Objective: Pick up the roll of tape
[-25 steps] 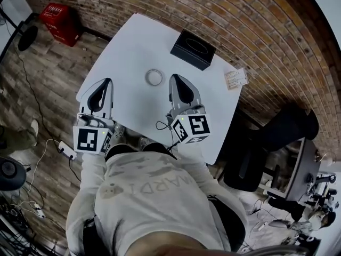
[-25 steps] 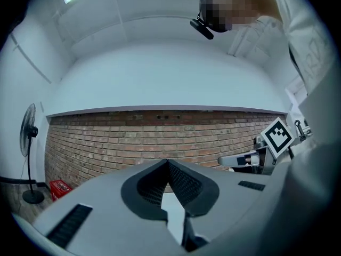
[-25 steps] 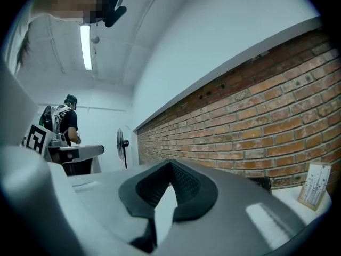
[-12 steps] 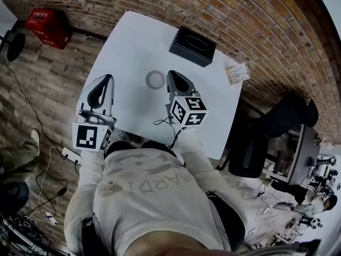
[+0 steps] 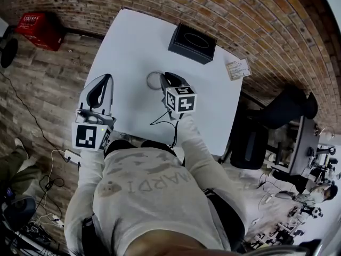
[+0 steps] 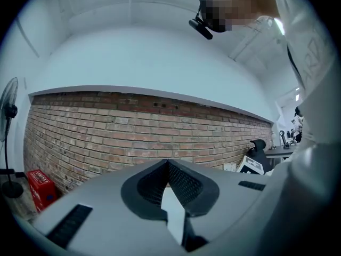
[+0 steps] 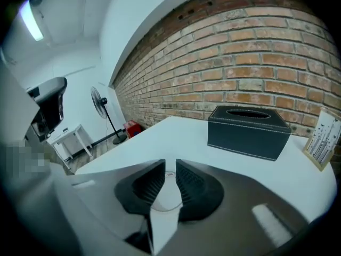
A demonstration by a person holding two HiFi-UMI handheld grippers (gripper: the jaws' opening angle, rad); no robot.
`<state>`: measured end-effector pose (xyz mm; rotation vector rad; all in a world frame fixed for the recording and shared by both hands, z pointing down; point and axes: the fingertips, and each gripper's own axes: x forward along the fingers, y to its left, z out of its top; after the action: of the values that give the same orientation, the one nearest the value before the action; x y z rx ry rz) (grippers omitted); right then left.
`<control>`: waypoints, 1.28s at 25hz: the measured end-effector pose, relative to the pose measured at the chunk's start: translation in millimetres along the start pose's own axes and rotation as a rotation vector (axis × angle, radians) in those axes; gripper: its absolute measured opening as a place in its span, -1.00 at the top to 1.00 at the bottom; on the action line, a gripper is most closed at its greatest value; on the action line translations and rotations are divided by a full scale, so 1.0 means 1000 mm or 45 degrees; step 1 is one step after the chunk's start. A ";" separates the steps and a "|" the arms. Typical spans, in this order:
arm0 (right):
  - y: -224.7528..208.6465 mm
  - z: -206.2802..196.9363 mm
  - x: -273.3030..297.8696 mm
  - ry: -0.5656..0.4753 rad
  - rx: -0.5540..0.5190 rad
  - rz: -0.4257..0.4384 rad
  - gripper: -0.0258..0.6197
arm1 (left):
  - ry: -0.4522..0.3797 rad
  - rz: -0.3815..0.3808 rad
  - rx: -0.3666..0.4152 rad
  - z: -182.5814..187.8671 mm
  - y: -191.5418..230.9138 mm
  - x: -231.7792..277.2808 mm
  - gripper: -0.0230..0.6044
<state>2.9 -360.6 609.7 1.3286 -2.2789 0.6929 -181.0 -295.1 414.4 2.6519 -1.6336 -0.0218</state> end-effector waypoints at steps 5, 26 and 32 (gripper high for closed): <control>-0.011 -0.027 0.021 0.136 0.015 -0.061 0.59 | 0.010 0.002 -0.018 -0.006 0.013 0.001 0.91; -0.024 -0.065 0.049 0.400 -0.005 -0.305 0.74 | 0.026 0.031 -0.023 -0.009 0.046 -0.007 0.91; -0.012 -0.051 0.036 0.275 0.029 -0.267 0.74 | 0.020 0.036 -0.012 -0.006 0.046 -0.009 0.91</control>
<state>1.9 -359.3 673.1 1.4048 -1.9356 0.7519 -225.6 -307.6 422.1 2.6146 -1.6620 -0.0076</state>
